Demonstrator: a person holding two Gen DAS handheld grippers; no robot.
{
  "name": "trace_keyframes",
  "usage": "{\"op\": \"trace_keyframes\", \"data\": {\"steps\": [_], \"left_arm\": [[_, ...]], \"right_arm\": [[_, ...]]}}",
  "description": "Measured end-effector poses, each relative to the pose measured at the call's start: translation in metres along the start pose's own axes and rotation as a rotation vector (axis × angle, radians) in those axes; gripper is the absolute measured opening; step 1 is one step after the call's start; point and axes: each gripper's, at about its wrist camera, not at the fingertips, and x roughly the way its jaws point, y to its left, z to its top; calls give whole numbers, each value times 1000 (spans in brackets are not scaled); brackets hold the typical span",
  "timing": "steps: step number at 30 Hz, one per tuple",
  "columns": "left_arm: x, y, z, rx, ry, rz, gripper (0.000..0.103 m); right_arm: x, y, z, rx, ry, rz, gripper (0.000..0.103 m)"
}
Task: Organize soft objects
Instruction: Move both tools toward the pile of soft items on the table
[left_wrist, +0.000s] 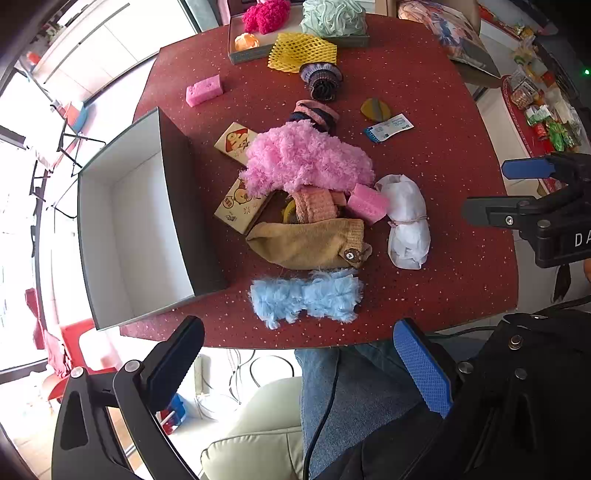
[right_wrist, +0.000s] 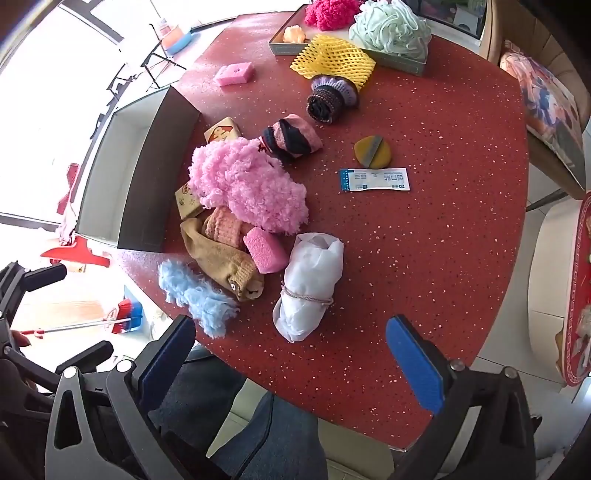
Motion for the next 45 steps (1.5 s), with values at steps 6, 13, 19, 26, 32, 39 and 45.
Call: {"op": "trace_keyframes", "data": {"steps": [6, 13, 19, 26, 32, 39, 45], "left_arm": [[-1, -2, 2, 18, 3, 0, 103], [4, -3, 0, 12, 23, 2, 103], [9, 10, -6, -55, 43, 9, 103], [17, 13, -15, -82, 72, 15, 103], [18, 16, -19, -100, 74, 19, 103], [26, 23, -21, -148, 92, 18, 103], [35, 25, -20, -188, 102, 2, 103]], "right_arm": [[-1, 0, -4, 5, 4, 3, 103], [1, -12, -9, 62, 14, 13, 103], [3, -26, -19, 125, 12, 4, 103], [9, -20, -22, 103, 35, 10, 103], [12, -15, -23, 82, 45, 7, 103], [19, -17, -27, 84, 66, 1, 103], [28, -21, -33, 92, 96, -10, 103]]}}
